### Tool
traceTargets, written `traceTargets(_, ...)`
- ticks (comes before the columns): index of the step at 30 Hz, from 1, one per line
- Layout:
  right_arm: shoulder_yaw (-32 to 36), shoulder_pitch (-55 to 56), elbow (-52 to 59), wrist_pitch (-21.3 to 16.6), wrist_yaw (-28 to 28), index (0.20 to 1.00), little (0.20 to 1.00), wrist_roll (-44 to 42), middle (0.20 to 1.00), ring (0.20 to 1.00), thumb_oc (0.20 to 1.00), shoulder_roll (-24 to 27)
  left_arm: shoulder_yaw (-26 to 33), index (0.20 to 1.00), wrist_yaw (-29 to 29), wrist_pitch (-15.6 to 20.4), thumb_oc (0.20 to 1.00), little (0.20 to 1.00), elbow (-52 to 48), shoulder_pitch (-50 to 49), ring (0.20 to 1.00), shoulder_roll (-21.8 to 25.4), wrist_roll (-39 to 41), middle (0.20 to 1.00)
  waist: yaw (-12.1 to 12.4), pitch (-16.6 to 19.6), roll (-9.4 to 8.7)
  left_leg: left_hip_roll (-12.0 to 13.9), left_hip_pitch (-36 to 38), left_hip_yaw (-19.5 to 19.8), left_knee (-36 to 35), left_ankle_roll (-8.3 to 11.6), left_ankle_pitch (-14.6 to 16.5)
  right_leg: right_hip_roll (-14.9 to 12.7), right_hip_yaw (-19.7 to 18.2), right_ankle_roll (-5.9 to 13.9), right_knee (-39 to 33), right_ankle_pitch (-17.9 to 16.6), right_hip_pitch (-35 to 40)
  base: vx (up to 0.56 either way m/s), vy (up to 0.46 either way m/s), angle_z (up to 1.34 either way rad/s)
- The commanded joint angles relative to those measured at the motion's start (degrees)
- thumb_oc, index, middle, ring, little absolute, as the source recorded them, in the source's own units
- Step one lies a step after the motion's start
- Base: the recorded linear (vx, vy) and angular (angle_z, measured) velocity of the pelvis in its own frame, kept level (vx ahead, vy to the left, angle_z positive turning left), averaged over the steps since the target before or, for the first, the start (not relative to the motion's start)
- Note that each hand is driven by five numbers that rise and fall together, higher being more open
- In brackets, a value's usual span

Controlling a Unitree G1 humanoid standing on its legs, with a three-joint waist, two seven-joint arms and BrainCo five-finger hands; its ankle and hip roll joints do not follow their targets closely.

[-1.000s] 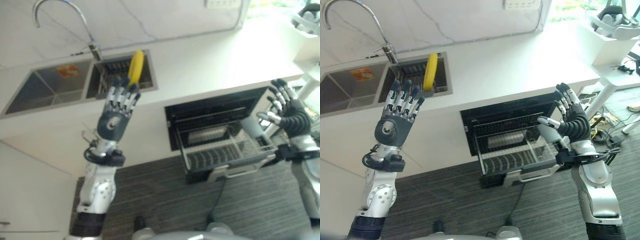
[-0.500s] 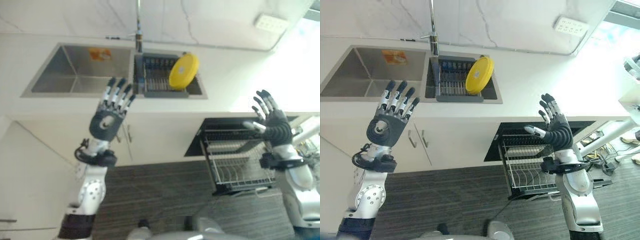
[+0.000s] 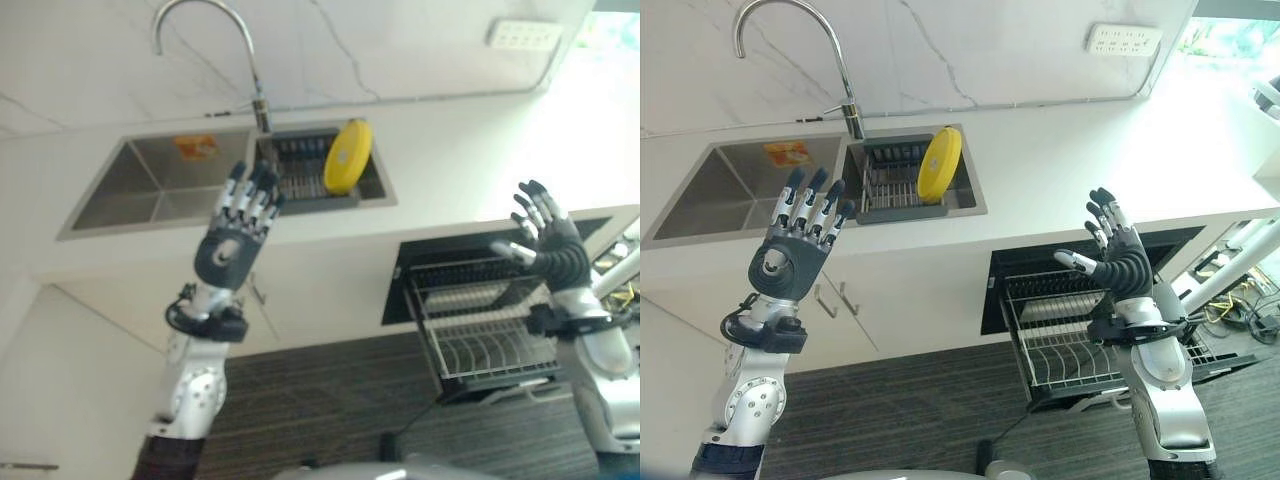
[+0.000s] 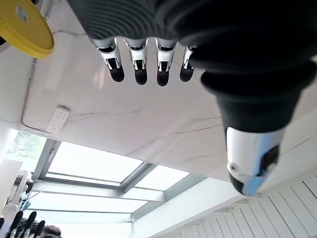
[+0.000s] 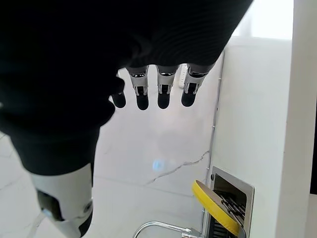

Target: Place the dishes in the dishwasher.

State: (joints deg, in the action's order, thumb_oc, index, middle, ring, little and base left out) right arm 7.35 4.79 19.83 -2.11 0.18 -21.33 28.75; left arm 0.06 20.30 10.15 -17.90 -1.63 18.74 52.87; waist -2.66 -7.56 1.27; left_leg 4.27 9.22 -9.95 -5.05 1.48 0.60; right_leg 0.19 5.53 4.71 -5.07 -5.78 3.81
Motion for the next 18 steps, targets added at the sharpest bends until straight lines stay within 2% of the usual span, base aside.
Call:
traceTargets(1,2.6,-3.3,2.2,-1.9,-0.2,1.0,1.0,-0.5,1.0,1.0,1.0,0.7,1.2,1.0,0.3,2.9,1.0,1.0,-1.1,2.3,1.0,2.6,1.2,1.0,-0.7,0.6,-2.84,-5.0,-2.4,0.9,6.8,-0.24,5.0,0.8,1.3,-1.28,3.0,9.1,3.6,0.02,-0.093,0.06)
traceTargets(3,2.8,-3.4,2.0,-2.1,0.0,1.0,1.0,-0.3,1.0,1.0,1.0,1.3,1.2,1.0,0.4,3.1,1.0,1.0,-1.6,2.1,1.0,2.6,1.3,1.0,-0.4,-0.4,-3.95,-4.8,-7.1,0.5,17.4,0.74,5.1,-0.2,1.1,-2.22,3.8,9.3,3.6,-0.04,-0.082,0.16)
traceTargets(5,3.0,-3.4,2.3,-1.9,0.0,1.0,1.0,0.0,1.0,1.0,1.0,1.4,1.1,1.0,0.8,2.8,1.0,1.0,-2.0,2.2,1.0,2.1,1.2,1.0,-0.1,-1.5,-4.18,-2.7,-12.4,0.3,23.8,2.42,2.0,-0.3,1.1,-2.82,4.5,9.1,3.5,-0.01,-0.017,0.2)
traceTargets(6,3.0,-3.6,2.4,-1.7,0.0,1.0,1.0,0.2,1.0,1.0,1.0,1.4,1.3,1.0,0.9,2.6,1.0,1.0,-2.2,2.1,1.0,2.2,1.4,1.0,-0.1,-1.9,-3.95,-1.1,-13.1,-0.5,21.0,2.57,1.2,-0.2,1.1,-2.54,4.6,9.5,3.8,0.06,0.066,0.13)
traceTargets(7,3.0,-3.8,2.3,-1.6,-0.1,1.0,1.0,0.3,1.0,1.0,1.0,1.5,1.5,1.0,0.9,2.6,1.0,1.0,-2.2,1.9,1.0,2.3,1.6,1.0,0.0,-2.0,-3.82,-0.6,-13.1,-0.9,19.1,2.5,1.1,-0.2,0.9,-2.35,4.6,9.6,4.0,0.15,0.138,0.14)
traceTargets(8,2.7,-3.9,2.1,-1.7,0.1,1.0,1.0,0.2,1.0,1.0,1.0,1.6,2.0,1.0,1.0,2.8,1.0,1.0,-2.1,1.3,1.0,2.5,1.9,1.0,0.3,-2.1,-3.35,0.1,-12.7,-0.8,13.7,2.66,0.1,0.0,0.3,-1.75,4.0,10.0,4.8,0.19,0.181,0.07)
traceTargets(11,3.2,-3.0,2.3,-2.2,1.5,1.0,1.0,-0.4,1.0,1.0,1.0,2.4,2.7,1.0,1.4,4.2,1.0,1.0,-1.3,0.0,1.0,2.5,2.2,1.0,1.1,-2.3,-1.98,2.5,-13.1,1.1,2.0,5.0,-8.2,1.4,-2.5,-1.35,1.6,11.2,8.0,0.24,0.216,-0.22)
traceTargets(12,3.6,-2.7,2.3,-2.4,2.1,1.0,1.0,-0.7,1.0,1.0,1.0,2.7,2.8,1.0,1.5,4.8,1.0,1.0,-1.0,0.0,1.0,2.3,1.4,1.0,1.2,-2.3,-1.88,2.9,-13.7,0.8,1.9,5.31,-8.9,1.4,-3.0,-1.36,0.8,11.5,8.9,0.21,0.214,-0.3)
traceTargets(13,3.6,-2.8,2.2,-2.5,2.0,1.0,1.0,-1.0,1.0,1.0,1.0,3.2,2.7,1.0,1.4,5.4,1.0,1.0,-0.6,0.1,1.0,2.1,0.5,1.0,1.0,-2.2,-2.0,2.6,-13.2,0.1,1.7,4.8,-7.4,1.1,-3.1,-1.28,0.3,11.5,9.0,0.18,0.21,-0.42)
traceTargets(15,4.4,-2.2,2.0,-3.4,3.5,1.0,1.0,-1.9,1.0,1.0,1.0,3.4,2.6,1.0,0.1,6.3,1.0,1.0,-0.1,0.3,1.0,2.4,0.3,1.0,1.0,-1.6,-1.52,3.0,-13.0,-1.4,0.5,5.08,-6.9,-0.1,-1.6,-0.34,0.1,11.6,9.7,0.19,0.252,-0.52)
traceTargets(18,4.7,-1.7,2.6,-3.6,3.8,1.0,1.0,-1.8,1.0,1.0,1.0,3.6,3.0,1.0,-0.6,5.7,1.0,1.0,-0.1,0.7,1.0,2.5,-0.2,1.0,1.5,-0.7,-1.87,1.7,-11.4,-1.2,0.3,4.07,-5.1,-1.6,-0.5,0.55,0.1,11.6,10.1,0.16,0.183,-0.44)
